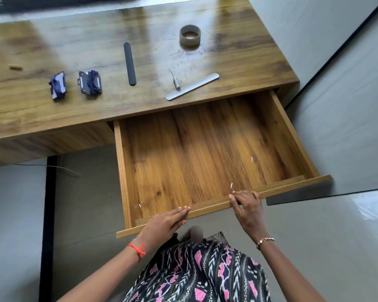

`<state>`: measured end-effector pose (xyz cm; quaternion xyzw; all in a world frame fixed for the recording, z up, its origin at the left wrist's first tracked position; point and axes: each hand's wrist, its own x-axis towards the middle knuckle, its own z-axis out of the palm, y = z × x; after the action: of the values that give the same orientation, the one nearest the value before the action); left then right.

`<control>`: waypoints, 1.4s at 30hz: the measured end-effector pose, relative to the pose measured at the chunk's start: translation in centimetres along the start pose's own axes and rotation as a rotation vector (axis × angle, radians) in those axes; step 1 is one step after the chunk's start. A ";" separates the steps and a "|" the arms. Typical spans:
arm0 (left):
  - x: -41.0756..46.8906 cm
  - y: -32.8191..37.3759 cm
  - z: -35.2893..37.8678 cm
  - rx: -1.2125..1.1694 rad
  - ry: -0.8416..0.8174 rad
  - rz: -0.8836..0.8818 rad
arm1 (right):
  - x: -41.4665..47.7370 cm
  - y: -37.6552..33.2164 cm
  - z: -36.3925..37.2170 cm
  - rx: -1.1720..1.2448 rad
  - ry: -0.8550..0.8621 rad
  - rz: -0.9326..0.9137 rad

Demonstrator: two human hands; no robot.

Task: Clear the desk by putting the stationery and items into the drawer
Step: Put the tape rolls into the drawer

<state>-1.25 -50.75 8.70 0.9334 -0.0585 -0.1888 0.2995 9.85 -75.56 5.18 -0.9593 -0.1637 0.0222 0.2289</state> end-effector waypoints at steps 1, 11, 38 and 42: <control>-0.2 0.2 0.1 0.003 -0.013 -0.011 | -0.3 0.0 0.0 0.000 -0.005 -0.003; -1.8 1.3 2.2 -0.032 -0.047 -0.030 | -3.1 0.5 -0.6 -0.009 0.003 -0.004; -3.3 2.2 0.4 0.132 -0.101 -0.018 | -2.1 -2.6 -2.8 -0.097 -0.154 0.151; -2.8 -0.2 -0.7 0.183 0.002 -0.024 | -0.4 -5.2 -3.0 -0.004 -0.188 0.166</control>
<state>-3.52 -49.57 9.97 0.9577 -0.0638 -0.1853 0.2107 8.21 -72.60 10.23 -0.9637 -0.1043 0.1308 0.2081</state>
